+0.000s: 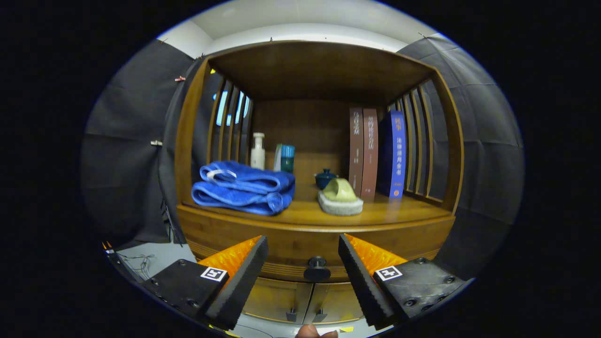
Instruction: Pull open the drawer, take out the items inside it, and place them on the countertop above the cabinet.
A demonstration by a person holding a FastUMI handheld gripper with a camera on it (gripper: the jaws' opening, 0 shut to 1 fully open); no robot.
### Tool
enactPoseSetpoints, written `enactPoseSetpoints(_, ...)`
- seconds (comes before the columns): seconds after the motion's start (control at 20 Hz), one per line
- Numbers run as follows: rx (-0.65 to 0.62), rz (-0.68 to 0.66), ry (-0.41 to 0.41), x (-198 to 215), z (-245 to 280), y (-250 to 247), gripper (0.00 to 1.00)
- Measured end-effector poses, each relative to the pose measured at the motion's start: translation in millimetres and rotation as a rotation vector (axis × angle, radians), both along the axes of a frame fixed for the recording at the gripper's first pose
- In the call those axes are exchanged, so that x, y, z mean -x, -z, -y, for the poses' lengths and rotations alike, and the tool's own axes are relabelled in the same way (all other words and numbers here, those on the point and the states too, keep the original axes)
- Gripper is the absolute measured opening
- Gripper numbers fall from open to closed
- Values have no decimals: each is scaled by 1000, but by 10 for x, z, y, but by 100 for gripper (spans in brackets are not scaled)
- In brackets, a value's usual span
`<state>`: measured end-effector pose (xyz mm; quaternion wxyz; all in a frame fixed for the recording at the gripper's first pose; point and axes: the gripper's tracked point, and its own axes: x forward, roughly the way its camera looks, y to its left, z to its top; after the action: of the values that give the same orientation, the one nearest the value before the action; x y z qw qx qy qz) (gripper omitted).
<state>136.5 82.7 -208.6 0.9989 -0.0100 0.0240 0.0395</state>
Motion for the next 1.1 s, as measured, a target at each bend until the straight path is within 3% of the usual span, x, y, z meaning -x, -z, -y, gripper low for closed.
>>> enactPoseSetpoints(0.35, -123, 35, 24, 517, 404, -1084, 98)
enactPoseSetpoints(0.6, -134, 75, 44, 797, 699, -1759, 98)
enactPoseSetpoints(1.1, -118, 60, -39, 1196, 718, -2272, 98)
